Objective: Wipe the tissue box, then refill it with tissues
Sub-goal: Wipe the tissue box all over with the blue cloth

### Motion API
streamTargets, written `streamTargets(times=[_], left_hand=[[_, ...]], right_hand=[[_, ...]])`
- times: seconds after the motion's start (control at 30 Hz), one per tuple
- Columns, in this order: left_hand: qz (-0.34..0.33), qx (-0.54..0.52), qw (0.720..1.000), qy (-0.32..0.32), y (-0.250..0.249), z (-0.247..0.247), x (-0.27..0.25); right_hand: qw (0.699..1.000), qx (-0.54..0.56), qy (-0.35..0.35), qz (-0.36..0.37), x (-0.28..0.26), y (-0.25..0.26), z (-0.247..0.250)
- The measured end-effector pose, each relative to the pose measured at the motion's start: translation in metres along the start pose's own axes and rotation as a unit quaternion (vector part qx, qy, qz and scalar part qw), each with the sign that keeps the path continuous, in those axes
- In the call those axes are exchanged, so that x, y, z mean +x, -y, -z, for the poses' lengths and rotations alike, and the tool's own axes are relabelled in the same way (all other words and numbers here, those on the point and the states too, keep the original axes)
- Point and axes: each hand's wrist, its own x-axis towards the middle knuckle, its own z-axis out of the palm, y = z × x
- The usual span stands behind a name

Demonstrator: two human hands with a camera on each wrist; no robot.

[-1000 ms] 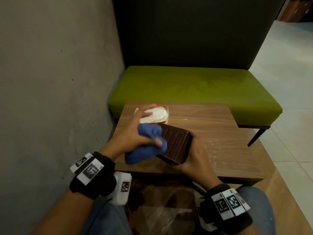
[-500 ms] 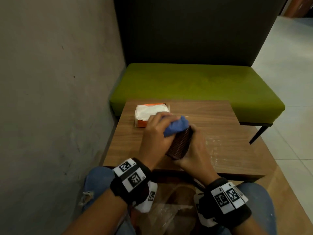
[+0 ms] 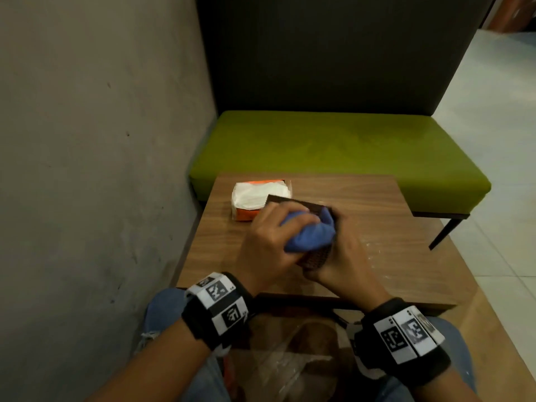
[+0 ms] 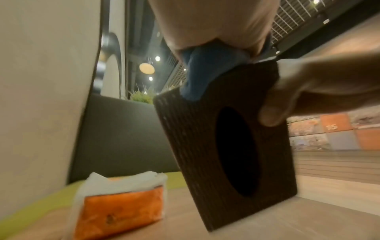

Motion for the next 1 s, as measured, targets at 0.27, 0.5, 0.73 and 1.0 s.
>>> streamTargets(times=[0.27, 0.5, 0.73, 1.0], left_hand=[[-0.080, 0.022, 0.996, 0.014, -0.014, -0.007, -0.022], [0.064, -0.004, 0.995, -0.073, -0.009, -0.017, -0.037], [0.211, -0.086, 0.965, -0.130, 0.027, -0.006, -0.031], [0.069, -0.075, 0.995, -0.005, -0.024, -0.013, -0.002]], right_hand=[[0.998, 0.002, 0.045, -0.050, -0.003, -0.005, 0.003], [1.000, 0.000, -0.024, -0.016, -0.007, 0.000, 0.001], [1.000, 0.016, -0.006, -0.007, -0.016, -0.001, 0.010], [0.998, -0.011, -0.003, -0.067, -0.004, 0.005, 0.009]])
